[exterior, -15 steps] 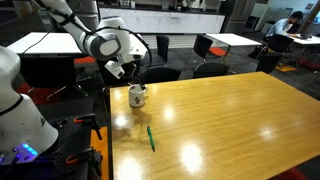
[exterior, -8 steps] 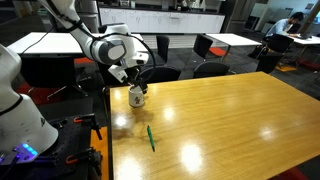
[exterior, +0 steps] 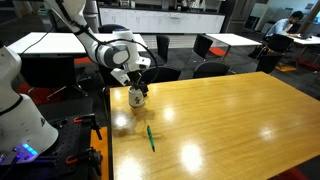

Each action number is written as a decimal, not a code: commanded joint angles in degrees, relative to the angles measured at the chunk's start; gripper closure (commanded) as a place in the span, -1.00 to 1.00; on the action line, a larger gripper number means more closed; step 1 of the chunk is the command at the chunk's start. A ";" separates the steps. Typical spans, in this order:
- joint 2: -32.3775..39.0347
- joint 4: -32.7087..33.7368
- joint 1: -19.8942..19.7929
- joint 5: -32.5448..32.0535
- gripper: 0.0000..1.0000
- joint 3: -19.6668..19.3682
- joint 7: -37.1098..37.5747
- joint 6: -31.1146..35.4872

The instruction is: Slide the white mug to the right

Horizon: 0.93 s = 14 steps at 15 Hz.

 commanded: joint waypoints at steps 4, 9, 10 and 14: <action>3.71 2.80 0.06 0.21 -0.92 -0.15 0.64 -0.45; 5.52 3.92 -0.07 1.02 -0.57 0.05 0.19 -0.62; 5.76 4.10 -0.08 1.06 -0.53 0.04 0.21 -0.60; 6.27 4.58 -0.19 1.54 -0.24 0.14 0.12 -0.55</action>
